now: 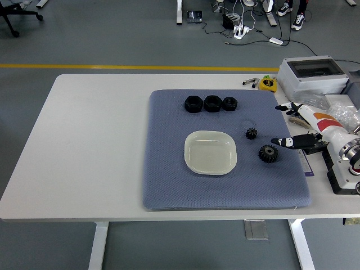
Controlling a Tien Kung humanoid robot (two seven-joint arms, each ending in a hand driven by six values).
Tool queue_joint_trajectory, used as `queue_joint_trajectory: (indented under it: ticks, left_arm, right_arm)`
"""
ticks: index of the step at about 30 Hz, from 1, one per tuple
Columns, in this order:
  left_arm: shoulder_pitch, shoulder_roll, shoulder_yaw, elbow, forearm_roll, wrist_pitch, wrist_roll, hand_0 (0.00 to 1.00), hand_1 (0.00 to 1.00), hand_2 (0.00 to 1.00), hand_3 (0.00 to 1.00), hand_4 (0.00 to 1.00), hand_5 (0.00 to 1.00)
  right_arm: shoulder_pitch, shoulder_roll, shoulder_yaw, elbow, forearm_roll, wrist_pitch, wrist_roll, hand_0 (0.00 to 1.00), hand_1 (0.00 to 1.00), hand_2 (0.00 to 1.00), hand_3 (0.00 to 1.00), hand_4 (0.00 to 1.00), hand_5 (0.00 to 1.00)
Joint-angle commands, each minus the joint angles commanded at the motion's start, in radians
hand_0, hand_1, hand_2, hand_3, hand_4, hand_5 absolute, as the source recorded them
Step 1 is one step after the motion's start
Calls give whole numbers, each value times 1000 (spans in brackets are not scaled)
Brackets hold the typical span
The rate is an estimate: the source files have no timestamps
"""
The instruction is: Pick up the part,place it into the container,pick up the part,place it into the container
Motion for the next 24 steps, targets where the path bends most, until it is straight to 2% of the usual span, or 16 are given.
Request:
queue_joint_trajectory:
  ticks: [4,9,18,19,24]
  left_arm:
    - [2,-1,-3,-1,2,0,2,706,710,747,656,686,661]
    - [5,-2,-12,-3,21,-3,7,706,710,748,655,686,661]
    - [9,0,-22,-5,37,-6,13,706,710,748,657,686,662]
    - [9,0,-23,-5,38,-6,13,706,710,748,657,687,663]
    - [9,1,-26,-6,43,-8,15,706,710,748,657,687,663]
  right_arm:
    - [41,4,-84,-39,-85,19,16,826,810,854,846,998,375]
    - [101,36,-179,-112,-57,36,31,814,801,842,837,998,381]
    - [161,91,-234,-238,9,41,40,785,771,814,814,998,396]
    - [166,96,-238,-251,13,42,41,728,730,776,780,978,419]
    - [193,118,-264,-323,49,42,45,728,730,776,780,978,419]
